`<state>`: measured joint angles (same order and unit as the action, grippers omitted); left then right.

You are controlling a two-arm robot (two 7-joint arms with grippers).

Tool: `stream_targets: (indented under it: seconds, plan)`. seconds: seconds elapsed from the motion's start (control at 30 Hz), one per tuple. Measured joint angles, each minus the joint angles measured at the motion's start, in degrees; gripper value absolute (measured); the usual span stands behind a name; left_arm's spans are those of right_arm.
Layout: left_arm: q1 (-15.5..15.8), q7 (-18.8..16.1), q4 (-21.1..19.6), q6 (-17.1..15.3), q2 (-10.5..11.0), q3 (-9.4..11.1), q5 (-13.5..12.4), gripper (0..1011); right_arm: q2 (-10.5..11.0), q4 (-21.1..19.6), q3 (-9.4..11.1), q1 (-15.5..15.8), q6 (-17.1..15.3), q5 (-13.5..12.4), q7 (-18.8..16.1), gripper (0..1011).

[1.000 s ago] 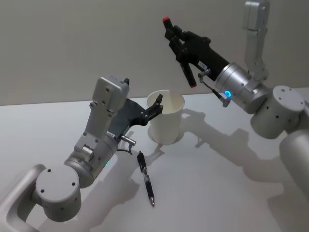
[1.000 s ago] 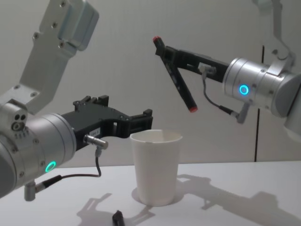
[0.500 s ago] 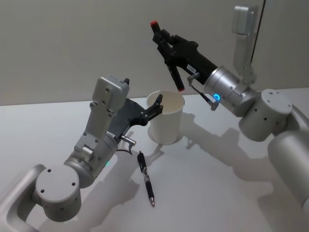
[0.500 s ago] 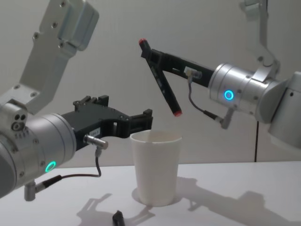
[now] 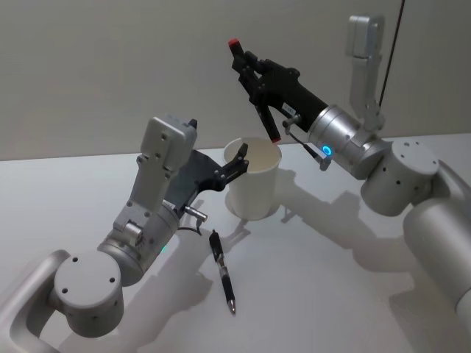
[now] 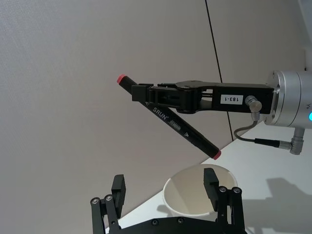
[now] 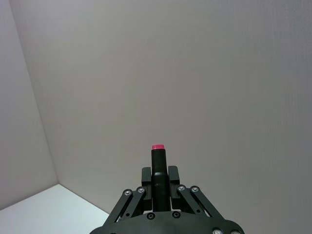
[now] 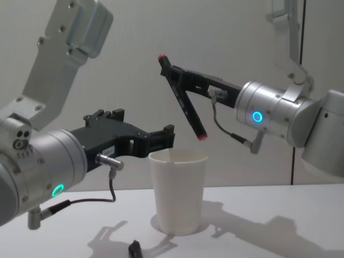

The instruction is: Place the pen into the pen holder.

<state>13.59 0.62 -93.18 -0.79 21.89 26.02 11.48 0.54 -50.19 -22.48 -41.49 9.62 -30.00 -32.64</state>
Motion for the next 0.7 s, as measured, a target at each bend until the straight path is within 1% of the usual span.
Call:
stream_targets:
  seconds: [0.2,0.57,0.63,0.67,0.7]
  plan:
    - [0.00,0.00,0.00,0.00,0.00,0.00,0.00,1001,-0.14,0.44,-0.24,-0.10,-0.01,0.36,-0.19,192]
    - [0.00,0.00,0.00,0.00,0.00,0.00,0.00,1001,-0.22,-0.03,-0.73,0.20,-1.25,0.33,-0.70,192]
    - [0.00,0.00,0.00,0.00,0.00,0.00,0.00,1001,-0.22,-0.08,-0.79,0.24,-1.33,0.31,-0.73,227]
    - [0.00,0.00,0.00,0.00,0.00,0.00,0.00,1001,-0.23,-0.12,-0.82,0.27,-1.41,0.30,-0.77,260]
    - [0.00,0.00,0.00,0.00,0.00,0.00,0.00,1001,-0.23,-0.15,-0.84,0.29,-1.46,0.29,-0.79,314]
